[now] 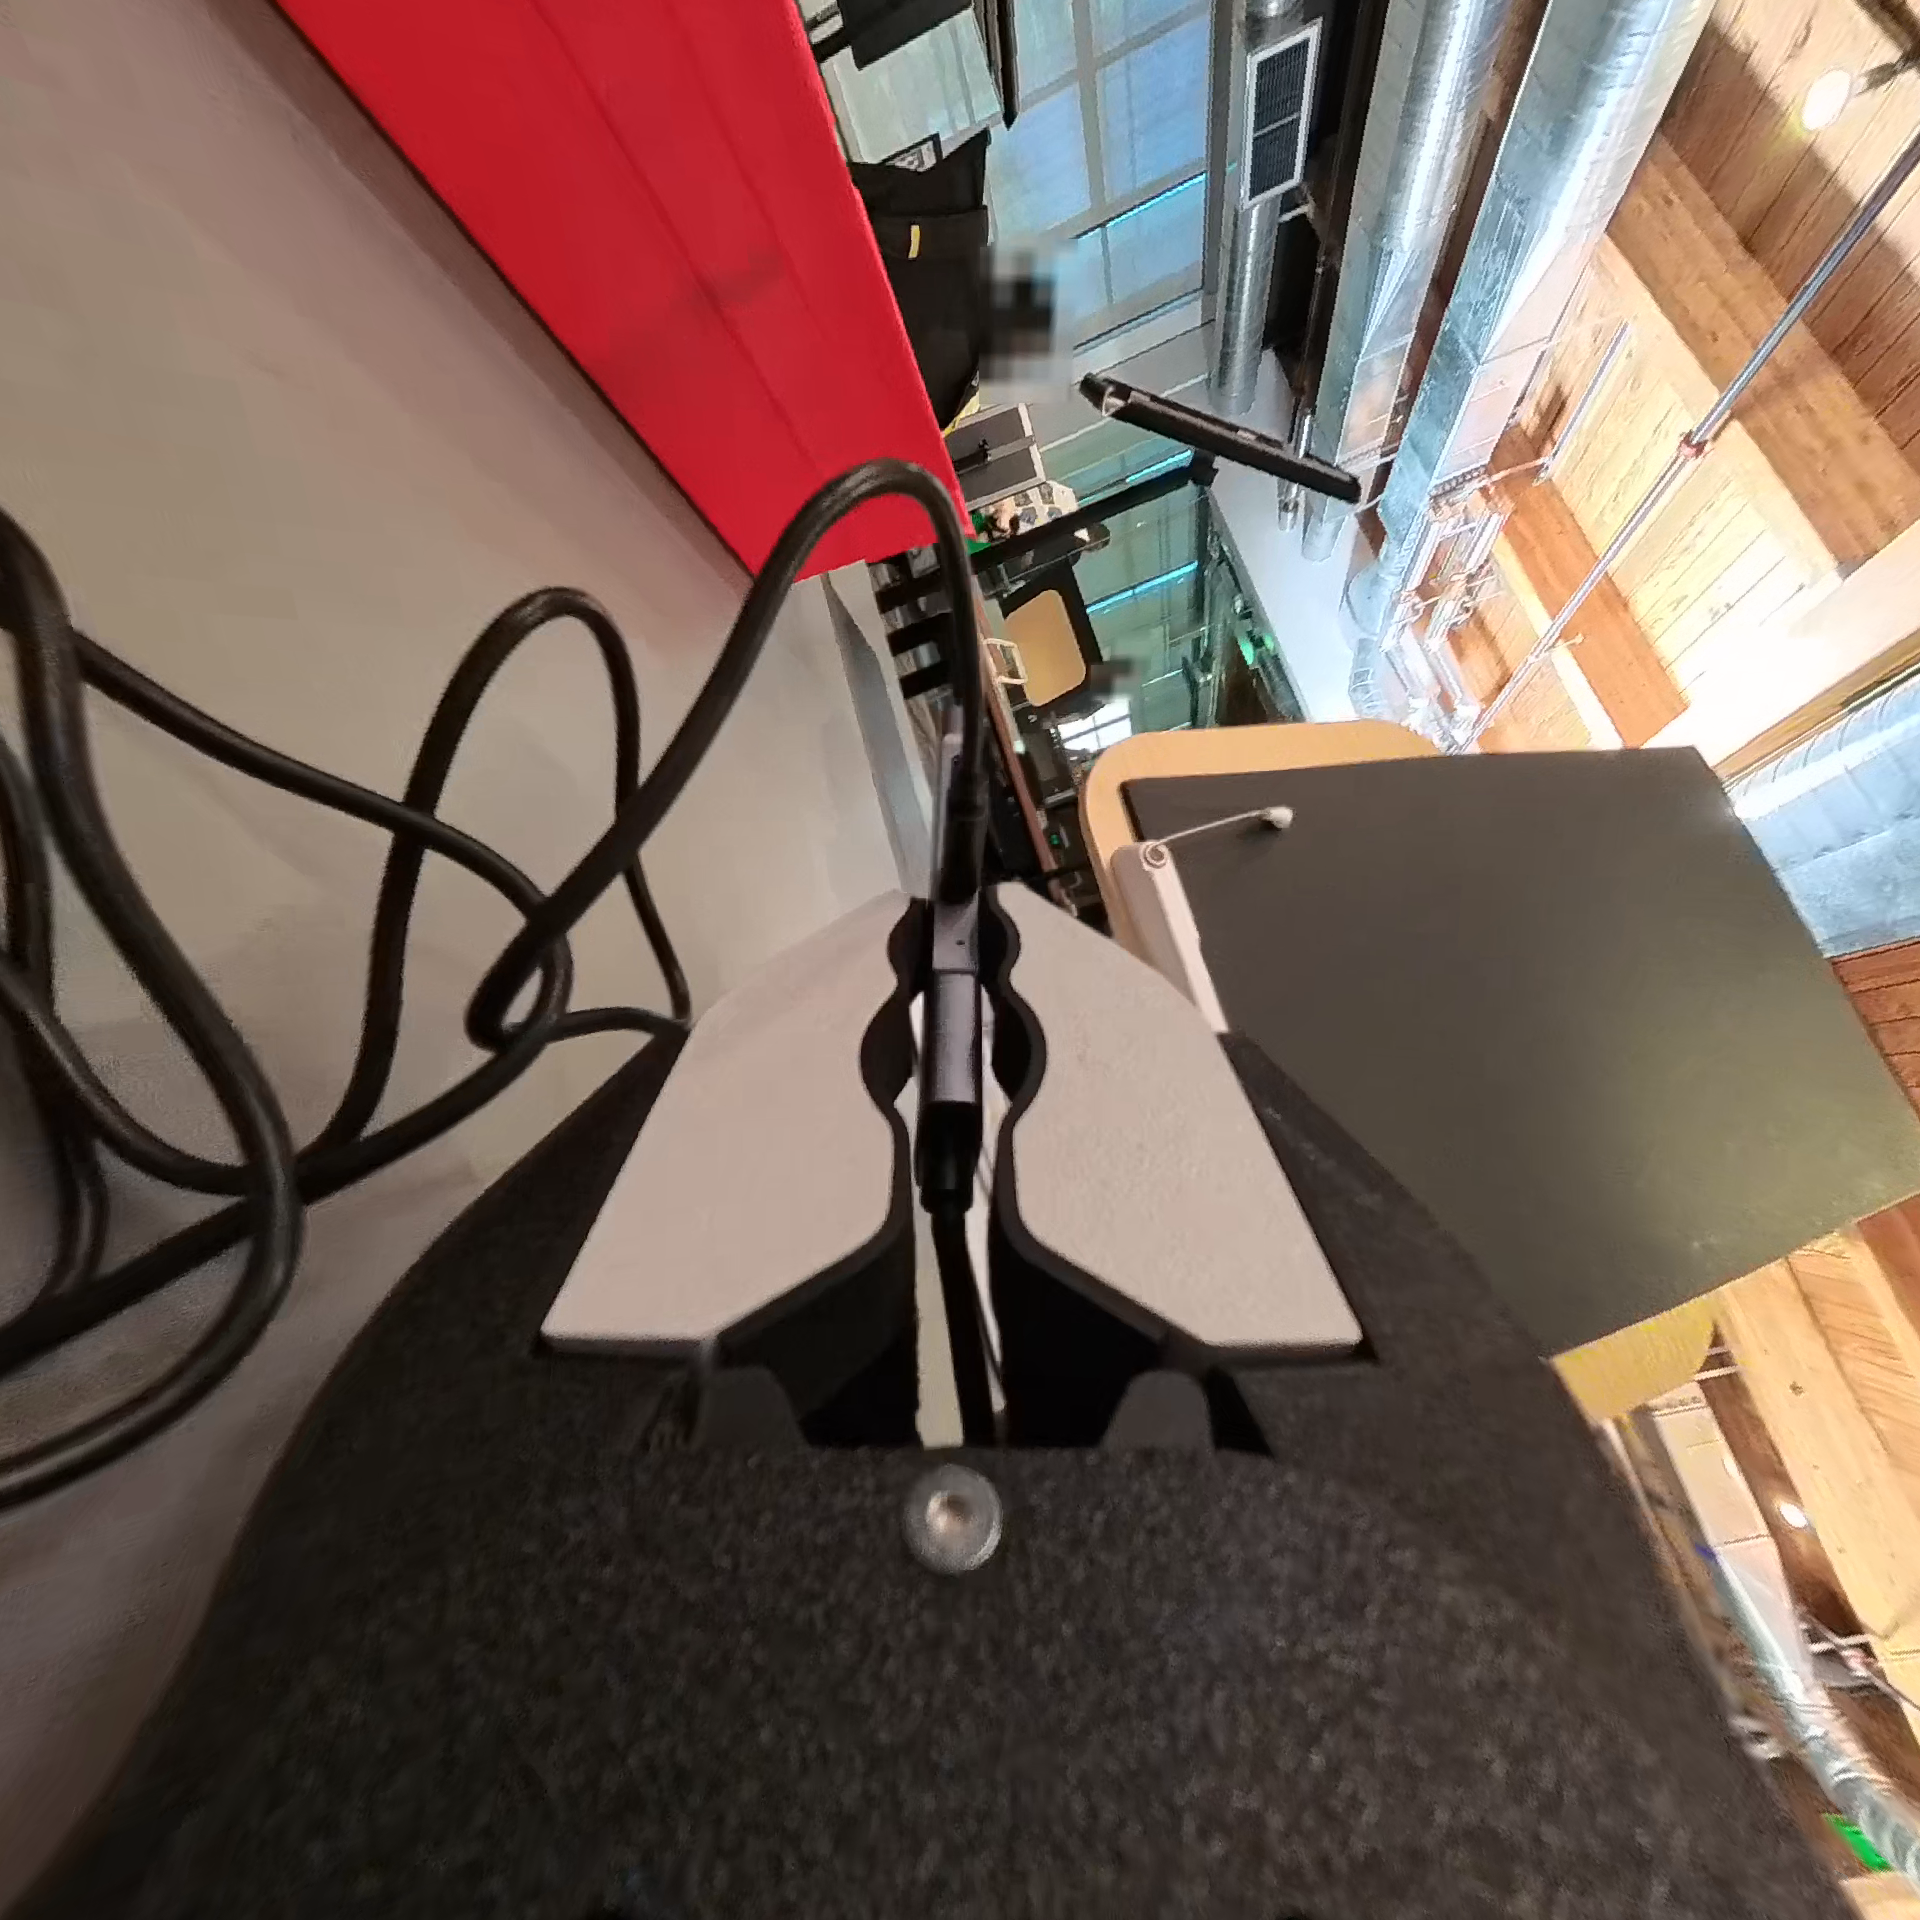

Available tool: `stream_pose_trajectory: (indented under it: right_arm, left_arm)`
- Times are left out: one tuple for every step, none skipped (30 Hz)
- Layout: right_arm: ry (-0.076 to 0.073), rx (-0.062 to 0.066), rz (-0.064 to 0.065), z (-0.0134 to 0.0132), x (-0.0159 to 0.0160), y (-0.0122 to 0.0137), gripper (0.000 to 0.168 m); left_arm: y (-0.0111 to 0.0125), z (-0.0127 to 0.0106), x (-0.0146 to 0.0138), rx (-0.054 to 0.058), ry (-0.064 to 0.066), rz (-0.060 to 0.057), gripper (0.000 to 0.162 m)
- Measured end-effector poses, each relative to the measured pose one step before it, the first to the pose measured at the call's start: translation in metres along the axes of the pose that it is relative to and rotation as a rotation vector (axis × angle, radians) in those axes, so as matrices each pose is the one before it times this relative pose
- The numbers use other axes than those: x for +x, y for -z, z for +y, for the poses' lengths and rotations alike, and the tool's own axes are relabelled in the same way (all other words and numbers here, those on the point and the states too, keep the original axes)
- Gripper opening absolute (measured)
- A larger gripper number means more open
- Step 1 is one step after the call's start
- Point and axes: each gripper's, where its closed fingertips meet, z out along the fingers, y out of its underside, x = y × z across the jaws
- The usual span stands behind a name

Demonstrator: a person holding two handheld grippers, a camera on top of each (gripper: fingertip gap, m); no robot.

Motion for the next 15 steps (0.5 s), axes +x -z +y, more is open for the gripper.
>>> stream_pose_trajectory:
  right_arm:
    - [0.0159,0.0036,0.0075,-0.00246,0.00049,0.00065,0.009]
    - [0.0198,0.0028,0.0091,-0.00245,0.00057,0.0007,0.009]
    - [0.0275,0.0034,0.0146,-0.00292,0.00125,0.00108,0.009]
    - [0.0292,0.0069,0.0171,-0.00328,0.00165,0.00122,0.009]
    - [0.0259,0.0028,0.0106,-0.00287,0.00102,0.00091,0.009]
    - [0.024,-0.004,0.0099,-0.00198,0.00082,0.00047,0.009]
    - [0.0189,-0.0024,0.0066,-0.00184,0.00027,0.00029,0.009]
    - [0.0163,-0.0081,0.0069,-0.00096,0.00045,0.0,0.009]
    - [0.0138,-0.0076,0.0006,-0.0008,-0.00037,-0.00009,0.009]
    - [0.012,-0.0043,0.0013,-0.00093,-0.00031,-0.00009,0.009]
    - [0.015,-0.002,0.0011,-0.00101,-0.00035,0.00002,0.009]
    - [0.0184,-0.0003,0.0057,-0.00112,0.00006,0.00024,0.009]
    - [0.0123,-0.0009,0.0034,-0.00087,0.00009,0.00029,0.009]
    - [0.0036,-0.0013,-0.0048,-0.00052,-0.00086,0.00002,0.009]
    - [0.0006,-0.0032,-0.0049,-0.00005,-0.00098,-0.00006,0.009]
  left_arm:
    - [0.00767,-0.00563,-0.01272,-0.0176,0.0267,-0.0333,0.003]
    - [0.00675,-0.00618,-0.0122,-0.0166,0.0256,-0.027,0.003]
    - [0.00496,-0.00566,-0.01063,-0.02,0.0197,-0.0154,0.003]
    - [0.00302,-0.00462,-0.00967,-0.0257,0.0165,-0.0079,0.003]
    - [0.00088,-0.004,-0.00787,-0.0283,0.0144,0.0054,0.003]
    - [-0.00065,-0.00509,-0.00776,-0.0187,0.0194,0.005,0.002]
    - [-0.00239,-0.00475,-0.00574,-0.0183,0.0328,0.018,0.002]
    - [-0.00374,-0.00368,-0.00245,-0.024,0.0259,0.0303,0.002]
    - [-0.00431,-0.00334,-0.00152,-0.0219,0.0087,0.021,0.002]
    - [-0.00456,-0.0025,-0.00087,-0.0244,0.0065,0.0153,0.002]
    - [-0.00433,-0.00291,-0.00087,-0.0195,0.0101,0.0082,0.002]
    - [-0.00363,-0.00323,-0.00086,-0.0116,0.0085,0.0021,0.002]
    - [-0.00276,-0.00329,-0.00068,-0.0057,0.0056,-0.0005,0.003]
    - [-0.00124,-0.00373,-0.00042,0.005,0.0057,-0.0011,0.003]
    - [-0.00034,-0.00332,0.00059,0.0091,0.0053,0.0034,0.003]
